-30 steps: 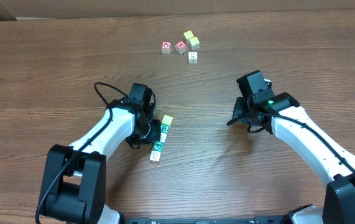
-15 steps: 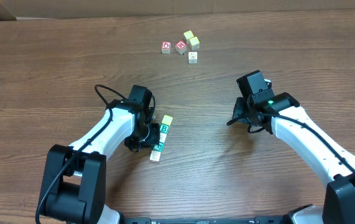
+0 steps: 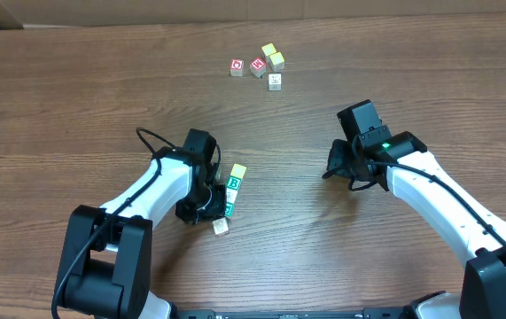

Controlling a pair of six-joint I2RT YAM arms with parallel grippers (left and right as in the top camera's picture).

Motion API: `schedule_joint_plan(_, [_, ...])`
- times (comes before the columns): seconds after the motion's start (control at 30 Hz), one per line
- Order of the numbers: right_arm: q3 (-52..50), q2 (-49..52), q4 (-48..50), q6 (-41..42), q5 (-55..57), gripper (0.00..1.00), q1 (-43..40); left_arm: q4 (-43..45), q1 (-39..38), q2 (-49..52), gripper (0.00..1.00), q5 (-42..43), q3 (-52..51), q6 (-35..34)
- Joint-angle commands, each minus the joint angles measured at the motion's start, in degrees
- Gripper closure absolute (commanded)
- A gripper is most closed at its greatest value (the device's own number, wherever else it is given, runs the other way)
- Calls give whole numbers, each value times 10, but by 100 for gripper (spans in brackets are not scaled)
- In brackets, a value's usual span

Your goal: Flip 5 blocks

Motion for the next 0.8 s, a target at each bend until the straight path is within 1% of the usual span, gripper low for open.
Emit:
schedule_joint_plan(0.0, [-3,0,10,3,-46,80,4,-1,-3,4,96,9,-9,-7])
schedule_joint_plan(0.07, [-3,0,19,3,-48,80,13,1,-3,4,96,9,-9,-7])
schedule_joint_plan(0.17, [-3,0,28,32,-48,80,35,12,0,4,96,-7,-8,-8])
schedule_joint_plan(0.27, [-3,0,35,33,-42,80,52,11,7,4,96,-9,-3,-7])
schedule_joint_plan(0.3, [-3,0,35,33,-38,80,57,4,10,4,96,-25,0,-8])
schedule_joint_plan(0.33, [-3,0,34,33,-32,80,65,-12,15,4,96,-69,9,-23])
schedule_joint_plan(0.4, [-4,1,33,33,-32,80,72,-34,24,2,96,-109,20,-50])
schedule_joint_plan(0.43, [-4,2,31,33,-32,80,76,-52,31,-3,96,-103,26,-61])
schedule_joint_plan(0.6, [-4,12,26,38,-33,80,82,-106,33,-23,96,-42,25,-76])
schedule_joint_plan(0.77, [-4,37,24,37,-33,80,82,-151,29,-26,96,18,13,-76])
